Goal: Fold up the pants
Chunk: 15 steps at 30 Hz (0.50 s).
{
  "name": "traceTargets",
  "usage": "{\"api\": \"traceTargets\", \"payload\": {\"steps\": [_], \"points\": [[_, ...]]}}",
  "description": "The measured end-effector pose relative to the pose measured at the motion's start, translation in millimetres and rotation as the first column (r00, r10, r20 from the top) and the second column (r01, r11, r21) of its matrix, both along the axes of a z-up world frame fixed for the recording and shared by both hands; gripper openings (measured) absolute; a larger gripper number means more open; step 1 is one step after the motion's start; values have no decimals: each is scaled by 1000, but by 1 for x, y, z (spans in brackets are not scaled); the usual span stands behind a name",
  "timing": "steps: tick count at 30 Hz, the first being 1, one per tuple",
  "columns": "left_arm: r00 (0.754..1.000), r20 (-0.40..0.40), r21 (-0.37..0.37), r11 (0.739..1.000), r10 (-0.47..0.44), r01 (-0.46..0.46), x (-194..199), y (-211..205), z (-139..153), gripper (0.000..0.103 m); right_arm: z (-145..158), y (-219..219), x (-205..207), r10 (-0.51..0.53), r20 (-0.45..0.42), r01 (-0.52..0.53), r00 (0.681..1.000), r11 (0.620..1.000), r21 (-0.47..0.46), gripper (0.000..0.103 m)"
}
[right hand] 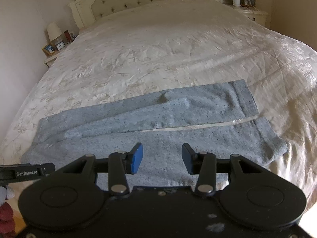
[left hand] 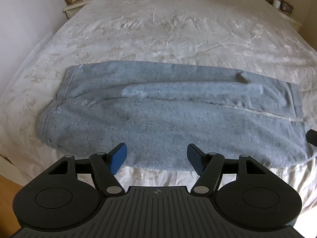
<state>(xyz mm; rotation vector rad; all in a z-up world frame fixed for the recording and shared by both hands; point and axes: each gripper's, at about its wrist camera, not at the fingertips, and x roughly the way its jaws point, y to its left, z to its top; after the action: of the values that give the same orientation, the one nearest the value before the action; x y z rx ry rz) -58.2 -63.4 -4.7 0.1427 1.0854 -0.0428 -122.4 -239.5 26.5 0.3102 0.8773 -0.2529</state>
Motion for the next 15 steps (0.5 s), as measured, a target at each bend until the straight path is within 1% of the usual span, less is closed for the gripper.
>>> {"api": "traceTargets", "payload": {"steps": [3,4,15], "points": [[1000,-5,2,1000,1,-1,-1,-3,-1,66,1,-4,-1,-2,-2,2,1000,1000,3,46],[1000,-6,2,1000,1,-1,-1,-4,-2,66,-1,-11,-5,5,0,-5,1000,1000,7,46],[1000,-16,7,1000,3,-3,-1,-6,-3,66,-2,-22,-4,23,0,-23,1000,1000,16,47]]}}
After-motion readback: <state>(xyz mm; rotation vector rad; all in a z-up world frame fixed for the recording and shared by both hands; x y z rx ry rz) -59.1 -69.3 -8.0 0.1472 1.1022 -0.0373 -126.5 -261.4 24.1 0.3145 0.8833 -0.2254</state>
